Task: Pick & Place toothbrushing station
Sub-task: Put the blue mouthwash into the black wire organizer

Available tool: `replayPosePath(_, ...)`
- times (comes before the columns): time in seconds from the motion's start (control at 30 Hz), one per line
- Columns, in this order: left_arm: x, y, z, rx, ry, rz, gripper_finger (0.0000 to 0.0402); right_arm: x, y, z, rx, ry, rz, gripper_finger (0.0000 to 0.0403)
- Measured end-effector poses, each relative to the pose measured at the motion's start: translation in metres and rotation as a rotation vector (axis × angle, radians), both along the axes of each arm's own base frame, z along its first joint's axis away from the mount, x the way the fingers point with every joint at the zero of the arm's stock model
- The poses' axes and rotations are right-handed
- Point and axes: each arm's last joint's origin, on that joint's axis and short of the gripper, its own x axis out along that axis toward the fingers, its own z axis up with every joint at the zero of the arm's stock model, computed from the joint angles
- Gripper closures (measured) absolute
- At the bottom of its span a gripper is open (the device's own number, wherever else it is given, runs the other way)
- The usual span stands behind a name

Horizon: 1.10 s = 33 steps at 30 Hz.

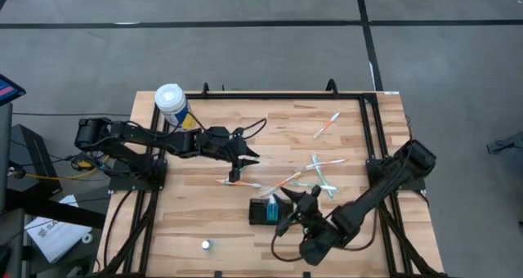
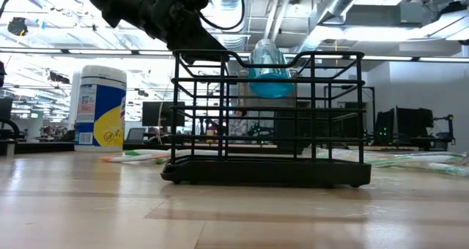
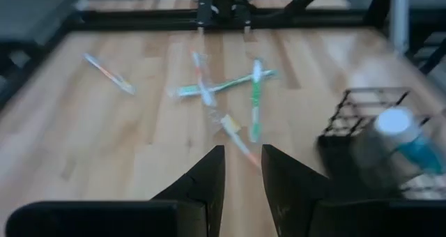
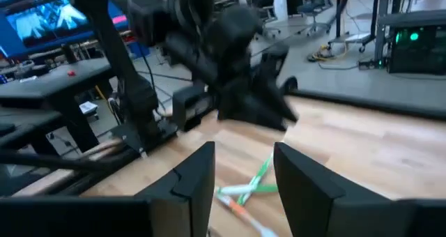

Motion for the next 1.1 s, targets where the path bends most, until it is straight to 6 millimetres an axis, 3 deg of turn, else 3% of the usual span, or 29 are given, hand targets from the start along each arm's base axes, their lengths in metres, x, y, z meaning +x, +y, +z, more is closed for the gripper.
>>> replayPosePath(0.2, -0.002, 0.010, 0.001, -0.346, 0.019, -0.040, 0.0306, -0.021, -0.018, 0.065, 0.012, -0.064, 0.021, 0.0262)
replayPosePath(0.37, -0.001, -0.006, 0.002, -0.442, 0.035, -0.139, 0.0308, -0.034, -0.030, 0.106, -0.013, -0.096, 0.051, 0.0273)
replayPosePath(0.6, 0.004, -0.038, 0.009, -0.505, -0.020, -0.206, 0.0391, -0.047, -0.030, 0.116, -0.042, -0.098, 0.004, 0.0314)
replayPosePath(0.83, 0.016, -0.031, -0.017, -0.523, 0.048, -0.068, 0.0400, -0.052, -0.022, 0.116, -0.027, -0.107, 0.051, 0.0391)
replayPosePath(1.1, 0.031, -0.030, -0.033, -0.596, 0.016, -0.048, 0.0401, -0.061, -0.012, 0.113, -0.060, -0.075, 0.078, 0.0400)
